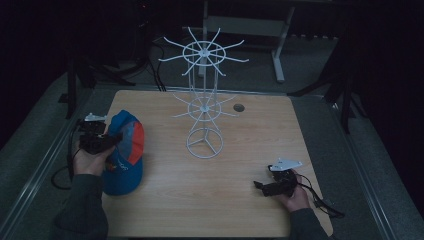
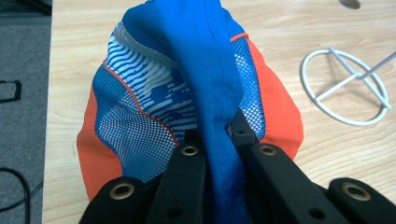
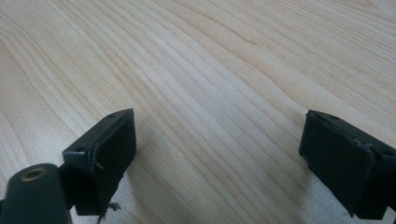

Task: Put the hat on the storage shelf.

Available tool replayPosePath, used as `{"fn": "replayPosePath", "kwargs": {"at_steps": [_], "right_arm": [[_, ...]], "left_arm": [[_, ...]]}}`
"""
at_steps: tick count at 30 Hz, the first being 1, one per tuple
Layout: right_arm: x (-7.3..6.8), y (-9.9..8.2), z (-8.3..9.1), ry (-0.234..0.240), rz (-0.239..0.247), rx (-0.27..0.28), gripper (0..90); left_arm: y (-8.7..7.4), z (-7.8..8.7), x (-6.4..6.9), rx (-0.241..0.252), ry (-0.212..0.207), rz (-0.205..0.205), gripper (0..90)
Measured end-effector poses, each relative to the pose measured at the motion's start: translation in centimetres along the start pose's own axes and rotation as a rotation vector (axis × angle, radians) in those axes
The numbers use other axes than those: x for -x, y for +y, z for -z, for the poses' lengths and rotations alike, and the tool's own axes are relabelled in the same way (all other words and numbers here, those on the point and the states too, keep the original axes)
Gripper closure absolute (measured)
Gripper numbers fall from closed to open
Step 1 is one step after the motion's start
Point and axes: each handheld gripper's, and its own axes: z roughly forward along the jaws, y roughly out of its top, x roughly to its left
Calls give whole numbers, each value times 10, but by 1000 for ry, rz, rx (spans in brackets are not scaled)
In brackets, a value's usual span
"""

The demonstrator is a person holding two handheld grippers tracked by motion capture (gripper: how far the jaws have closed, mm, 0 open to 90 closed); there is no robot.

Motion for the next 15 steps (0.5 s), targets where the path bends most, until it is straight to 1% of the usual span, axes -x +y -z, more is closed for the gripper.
{"fn": "replayPosePath", "kwargs": {"at_steps": [8,10,11,15], "right_arm": [[0,0,0,0,0,0,107],[0,0,0,0,-1,0,107],[0,0,0,0,-1,0,106],[0,0,0,0,0,1,107]], "left_arm": [[3,15,2,59,-16,-9,880],[4,17,2,65,-20,-9,880],[4,20,2,76,-26,-7,880],[5,26,1,93,-36,-11,880]]}}
